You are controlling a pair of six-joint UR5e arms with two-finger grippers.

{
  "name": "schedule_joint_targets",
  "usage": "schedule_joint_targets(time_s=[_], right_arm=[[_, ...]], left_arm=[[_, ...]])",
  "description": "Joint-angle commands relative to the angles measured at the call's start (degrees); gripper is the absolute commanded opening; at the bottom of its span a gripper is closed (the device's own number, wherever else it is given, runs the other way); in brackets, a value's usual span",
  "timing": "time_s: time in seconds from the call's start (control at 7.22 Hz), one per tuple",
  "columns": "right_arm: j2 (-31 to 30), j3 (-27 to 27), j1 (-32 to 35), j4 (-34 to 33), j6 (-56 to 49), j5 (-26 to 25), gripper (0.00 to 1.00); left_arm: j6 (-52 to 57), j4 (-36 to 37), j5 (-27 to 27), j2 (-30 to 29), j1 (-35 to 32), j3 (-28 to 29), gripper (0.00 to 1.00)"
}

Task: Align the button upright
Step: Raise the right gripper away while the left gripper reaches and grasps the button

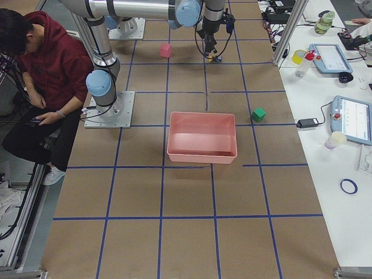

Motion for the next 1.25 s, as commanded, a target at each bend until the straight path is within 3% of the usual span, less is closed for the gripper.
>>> schedule_joint_targets(time_s=[0.0, 0.69, 1.11], right_arm=[[-0.5, 0.9, 0.0, 0.4, 0.1, -0.7, 1.00], [-1.0, -0.5, 0.1, 4.7, 0.8, -0.8, 1.00], [-0.4, 0.0, 0.8, 3.0, 1.4, -0.9, 1.00]], left_arm=[[-4.3, 3.8, 3.3, -3.8, -1.9, -0.1, 0.94], [-4.6, 4.3, 3.8, -5.3, -2.8, -0.3, 0.86], [-4.2, 4.3, 3.7, -5.5, -3.0, -0.6, 0.31]])
